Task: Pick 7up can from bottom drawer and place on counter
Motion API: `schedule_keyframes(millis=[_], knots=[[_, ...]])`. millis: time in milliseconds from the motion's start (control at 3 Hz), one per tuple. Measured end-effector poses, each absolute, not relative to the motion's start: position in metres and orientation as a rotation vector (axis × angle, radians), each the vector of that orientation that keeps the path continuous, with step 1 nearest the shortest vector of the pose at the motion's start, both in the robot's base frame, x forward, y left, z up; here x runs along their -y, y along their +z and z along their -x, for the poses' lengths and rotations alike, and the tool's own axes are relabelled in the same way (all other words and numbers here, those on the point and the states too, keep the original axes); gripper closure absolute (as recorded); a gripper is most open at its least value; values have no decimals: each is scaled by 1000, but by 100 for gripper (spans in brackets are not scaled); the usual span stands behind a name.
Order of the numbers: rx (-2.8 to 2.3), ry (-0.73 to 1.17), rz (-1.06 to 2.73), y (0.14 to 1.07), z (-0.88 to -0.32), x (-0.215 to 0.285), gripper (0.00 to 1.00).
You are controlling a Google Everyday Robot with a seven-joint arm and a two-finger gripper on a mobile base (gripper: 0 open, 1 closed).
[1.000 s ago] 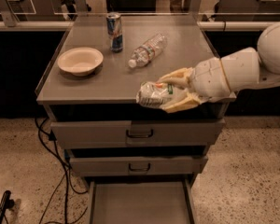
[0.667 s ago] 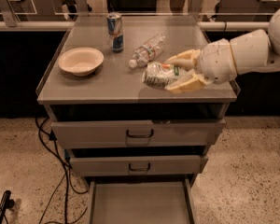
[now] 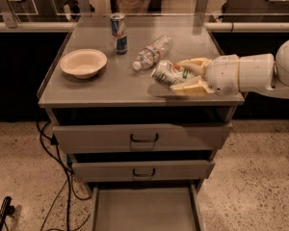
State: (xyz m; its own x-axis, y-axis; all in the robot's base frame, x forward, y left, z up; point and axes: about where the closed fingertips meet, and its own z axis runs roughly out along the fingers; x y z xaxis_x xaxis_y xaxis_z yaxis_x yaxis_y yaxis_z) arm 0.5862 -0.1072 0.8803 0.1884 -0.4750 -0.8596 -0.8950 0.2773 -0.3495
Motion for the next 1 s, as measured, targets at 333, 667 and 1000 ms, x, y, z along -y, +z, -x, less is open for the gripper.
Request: schedule_keyframes(millis=[333, 667, 1000], knots=[[-1452, 488, 1364, 878, -587, 104, 100], [-1467, 494, 1372, 877, -599, 102, 100], [-1504, 503, 1369, 868, -615, 108, 100]])
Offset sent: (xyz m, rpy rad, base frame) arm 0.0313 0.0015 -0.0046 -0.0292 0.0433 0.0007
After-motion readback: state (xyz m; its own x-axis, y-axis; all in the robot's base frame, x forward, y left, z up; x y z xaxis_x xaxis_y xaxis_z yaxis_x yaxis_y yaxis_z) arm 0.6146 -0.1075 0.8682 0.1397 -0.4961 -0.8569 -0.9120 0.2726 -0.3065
